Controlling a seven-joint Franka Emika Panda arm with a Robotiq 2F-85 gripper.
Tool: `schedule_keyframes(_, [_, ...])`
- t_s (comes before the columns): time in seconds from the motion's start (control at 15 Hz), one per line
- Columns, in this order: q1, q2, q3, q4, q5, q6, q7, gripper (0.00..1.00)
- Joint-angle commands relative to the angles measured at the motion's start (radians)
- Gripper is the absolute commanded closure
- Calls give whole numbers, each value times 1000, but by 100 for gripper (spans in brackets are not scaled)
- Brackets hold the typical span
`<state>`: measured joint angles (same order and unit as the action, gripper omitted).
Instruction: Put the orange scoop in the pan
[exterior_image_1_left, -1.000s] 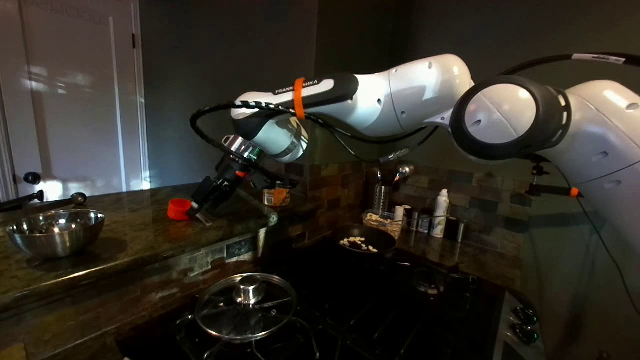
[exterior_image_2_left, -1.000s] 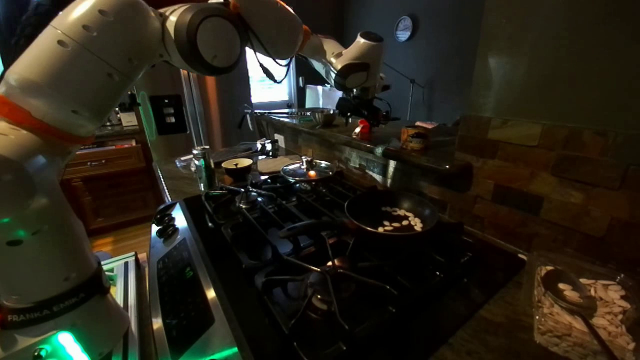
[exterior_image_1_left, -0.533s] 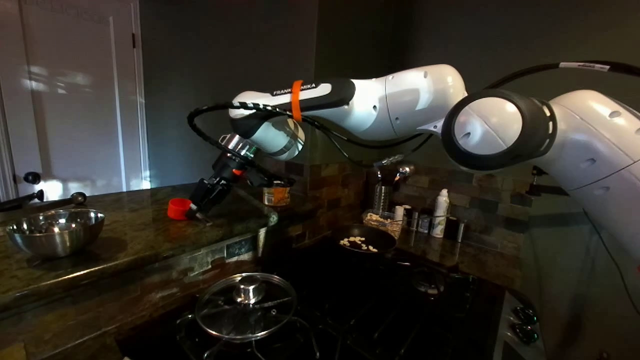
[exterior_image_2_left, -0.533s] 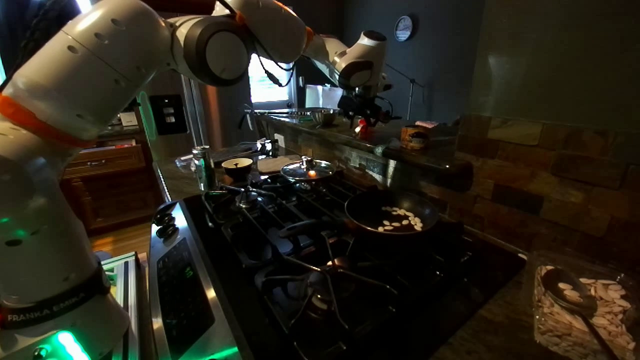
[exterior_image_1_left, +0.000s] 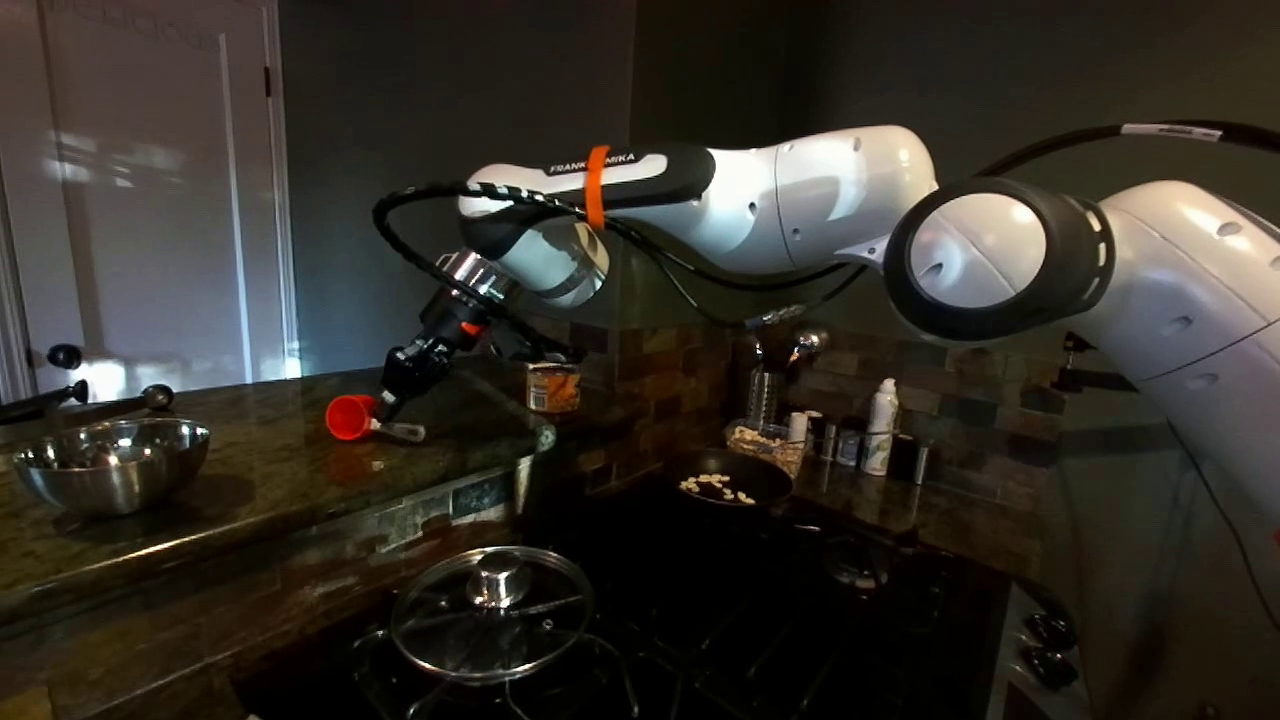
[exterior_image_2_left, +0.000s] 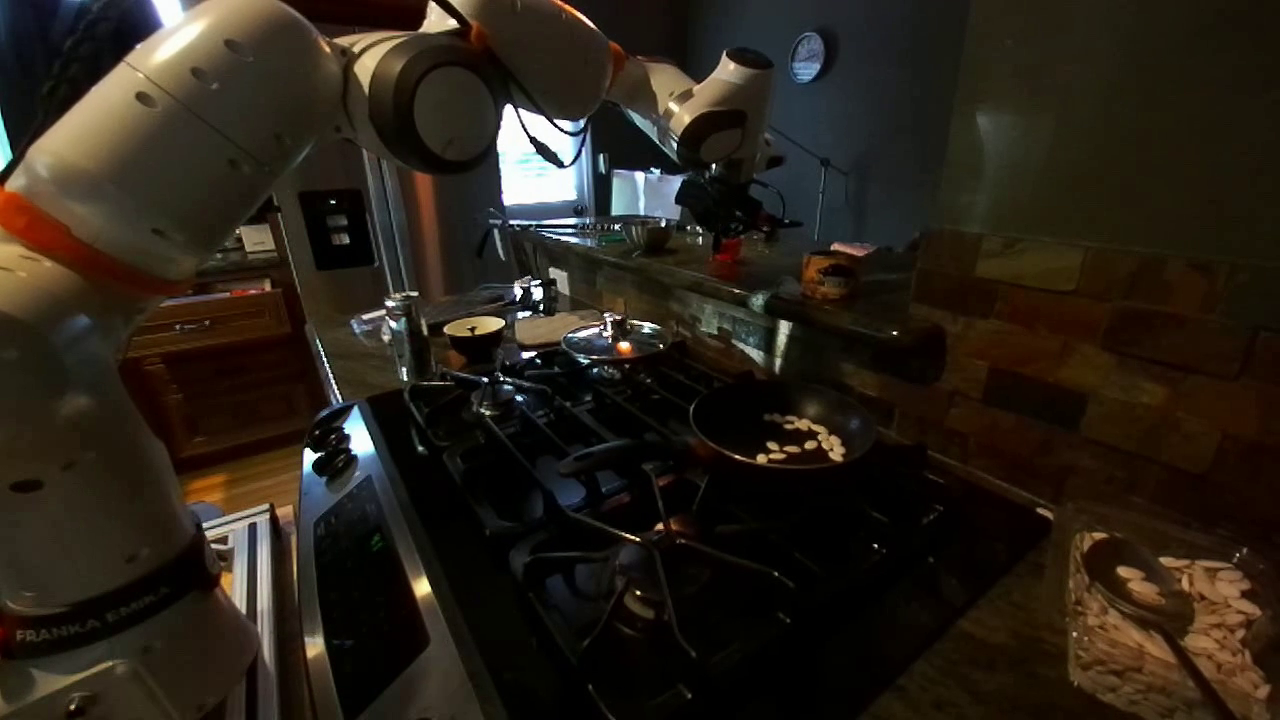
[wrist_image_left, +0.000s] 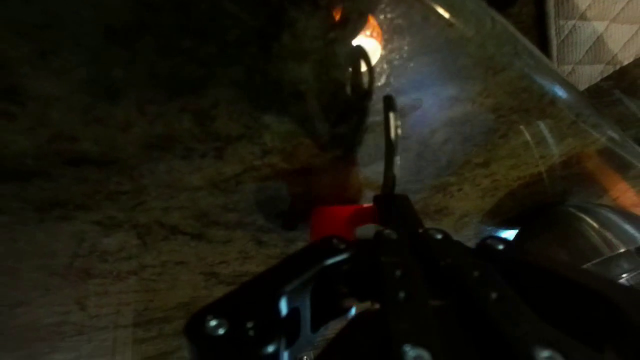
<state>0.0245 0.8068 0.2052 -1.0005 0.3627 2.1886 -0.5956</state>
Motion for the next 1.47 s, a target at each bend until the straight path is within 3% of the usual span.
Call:
schedule_keyframes(0.0, [-8, -1, 7, 24, 9, -33, 4, 100])
schedule_keyframes(0.67, [-18, -18, -7, 14, -2, -26, 6, 100])
schedule_keyframes(1.4, [22, -8, -81, 20, -98, -67, 53, 100])
